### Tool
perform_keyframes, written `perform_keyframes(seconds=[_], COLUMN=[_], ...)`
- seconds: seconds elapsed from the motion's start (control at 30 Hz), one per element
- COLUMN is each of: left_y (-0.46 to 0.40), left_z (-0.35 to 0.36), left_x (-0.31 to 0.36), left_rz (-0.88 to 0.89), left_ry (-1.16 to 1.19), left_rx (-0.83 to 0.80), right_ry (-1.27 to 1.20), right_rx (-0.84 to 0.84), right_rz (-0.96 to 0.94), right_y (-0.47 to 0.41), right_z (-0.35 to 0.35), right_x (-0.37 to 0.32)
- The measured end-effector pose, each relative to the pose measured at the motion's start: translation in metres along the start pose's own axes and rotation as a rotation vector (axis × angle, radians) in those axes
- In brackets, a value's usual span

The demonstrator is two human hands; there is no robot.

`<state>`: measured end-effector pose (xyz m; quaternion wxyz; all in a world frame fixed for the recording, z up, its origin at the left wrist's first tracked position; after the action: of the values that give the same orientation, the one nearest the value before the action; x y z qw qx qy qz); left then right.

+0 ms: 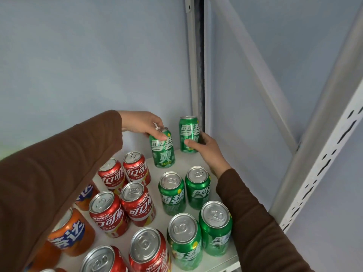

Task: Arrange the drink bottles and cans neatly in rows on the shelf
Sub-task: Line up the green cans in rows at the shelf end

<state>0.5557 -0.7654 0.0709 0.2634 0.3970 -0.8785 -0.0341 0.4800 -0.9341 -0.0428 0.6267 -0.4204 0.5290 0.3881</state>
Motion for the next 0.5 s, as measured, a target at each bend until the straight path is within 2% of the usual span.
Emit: perform_keyframes(seconds=[0.2,0.5], left_y=[0.013,0.024], left_z=[-0.03,-0.036], left_x=[0.016,0.028], left_rz=[0.059,0.083], left_ry=[0.191,0.164], left_rx=[0.056,0.051], right_ry=[-0.12,-0.11], right_rx=[-0.003,-0.032], right_rz=[-0.033,-0.059], right_y=[0.009,0.02], right_z=[-0.004,-0.001], right_x=[-0.026,-0.039])
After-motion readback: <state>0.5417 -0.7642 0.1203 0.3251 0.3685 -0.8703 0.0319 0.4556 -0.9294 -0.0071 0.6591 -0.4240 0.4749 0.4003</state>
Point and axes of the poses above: each hand's wrist, its own y-axis away from the middle knuckle, its own z-axis out of the palm, x = y × z, the point moved 9 cm from there along -y, towards the middle knuckle, and after that the axes turned 3 degrees about x, right-handed, at the moved point
